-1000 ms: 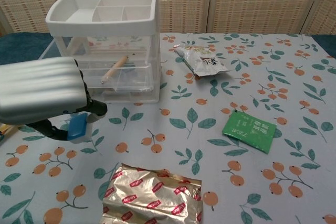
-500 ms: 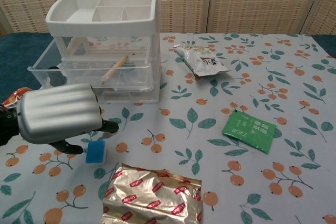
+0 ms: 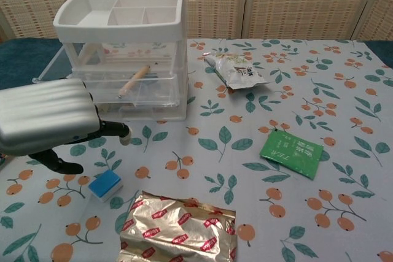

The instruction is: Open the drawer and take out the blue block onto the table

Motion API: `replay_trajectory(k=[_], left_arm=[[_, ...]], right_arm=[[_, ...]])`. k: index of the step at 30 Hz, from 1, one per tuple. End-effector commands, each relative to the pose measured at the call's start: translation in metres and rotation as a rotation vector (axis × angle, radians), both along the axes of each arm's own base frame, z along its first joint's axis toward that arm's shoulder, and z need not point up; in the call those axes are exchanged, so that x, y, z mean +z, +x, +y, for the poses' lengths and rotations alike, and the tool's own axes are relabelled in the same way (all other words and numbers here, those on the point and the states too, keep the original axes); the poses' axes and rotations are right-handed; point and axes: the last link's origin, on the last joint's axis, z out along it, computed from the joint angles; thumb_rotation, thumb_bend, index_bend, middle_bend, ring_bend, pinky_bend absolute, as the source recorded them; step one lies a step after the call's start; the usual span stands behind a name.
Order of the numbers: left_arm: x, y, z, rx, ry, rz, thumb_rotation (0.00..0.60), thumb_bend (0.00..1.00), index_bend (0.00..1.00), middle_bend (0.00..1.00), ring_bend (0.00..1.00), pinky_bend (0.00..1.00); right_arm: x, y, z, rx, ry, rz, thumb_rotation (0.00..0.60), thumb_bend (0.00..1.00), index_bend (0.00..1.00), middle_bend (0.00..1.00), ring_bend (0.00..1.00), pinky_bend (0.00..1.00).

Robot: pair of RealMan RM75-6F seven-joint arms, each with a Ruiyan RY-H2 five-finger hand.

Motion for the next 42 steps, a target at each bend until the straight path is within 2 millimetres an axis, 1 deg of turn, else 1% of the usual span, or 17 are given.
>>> replay_trajectory(k=[1,7,13,16,17,23,25,26,30,32,35,38,42], left_arm=[[0.021,-0.002,-0.006,0.089,-0.004,-0.025,0.600,0.11,0.37,0.84,0.92,1.00],[0.050,-0.011,-0.014,0.191,0.033,-0.082,0.600,0.11,0.39,0.84,0.91,1.00],[0.084,-0.032,-0.013,0.362,0.115,-0.165,0.600,0.11,0.43,0.83,0.90,1.00],[0.102,-0.046,-0.013,0.446,0.175,-0.211,0.600,0.11,0.45,0.83,0.89,1.00],[0.109,-0.054,-0.013,0.481,0.206,-0.220,0.600,0.11,0.46,0.83,0.88,1.00],[0.138,-0.089,-0.017,0.659,0.347,-0.233,0.600,0.11,0.47,0.81,0.84,1.00],[0.142,-0.098,-0.020,0.710,0.386,-0.242,0.600,0.11,0.46,0.78,0.81,0.99],[0.142,-0.102,-0.021,0.728,0.399,-0.242,0.600,0.11,0.46,0.76,0.78,0.97],[0.142,-0.113,-0.028,0.789,0.441,-0.242,0.600,0.11,0.38,0.65,0.64,0.79],[0.142,-0.117,-0.030,0.813,0.465,-0.266,0.600,0.11,0.36,0.62,0.60,0.76],[0.138,-0.126,-0.035,0.839,0.517,-0.308,0.600,0.11,0.36,0.61,0.59,0.74],[0.135,-0.129,-0.040,0.832,0.558,-0.339,0.600,0.11,0.36,0.61,0.58,0.74],[0.131,-0.133,-0.050,0.835,0.565,-0.334,0.600,0.11,0.36,0.61,0.58,0.74]], right_arm=[[-0.001,0.000,-0.001,0.001,0.003,-0.003,0.600,0.09,0.00,0.08,0.03,0.13],[-0.002,0.000,0.000,0.006,0.009,-0.009,0.600,0.09,0.00,0.08,0.03,0.13],[-0.006,-0.002,0.001,0.005,0.019,-0.020,0.600,0.09,0.00,0.08,0.03,0.13],[-0.009,-0.003,0.003,0.002,0.030,-0.027,0.600,0.09,0.00,0.08,0.03,0.13],[-0.010,-0.004,0.003,0.000,0.034,-0.029,0.600,0.09,0.00,0.08,0.03,0.13],[-0.017,-0.008,0.003,-0.009,0.066,-0.043,0.600,0.09,0.00,0.08,0.03,0.13],[-0.022,-0.010,0.003,-0.015,0.086,-0.055,0.600,0.09,0.00,0.08,0.03,0.13],[-0.024,-0.011,0.002,-0.018,0.096,-0.060,0.600,0.09,0.00,0.08,0.03,0.13],[-0.031,-0.013,0.002,-0.019,0.130,-0.070,0.600,0.09,0.00,0.08,0.03,0.13],[-0.033,-0.013,0.002,-0.018,0.144,-0.073,0.600,0.09,0.00,0.08,0.03,0.13],[-0.037,-0.015,0.003,-0.028,0.174,-0.092,0.600,0.10,0.00,0.08,0.03,0.13],[-0.042,-0.016,0.003,-0.032,0.216,-0.110,0.600,0.10,0.00,0.08,0.03,0.13],[-0.048,-0.013,0.001,-0.009,0.253,-0.123,0.600,0.10,0.00,0.08,0.03,0.13]])
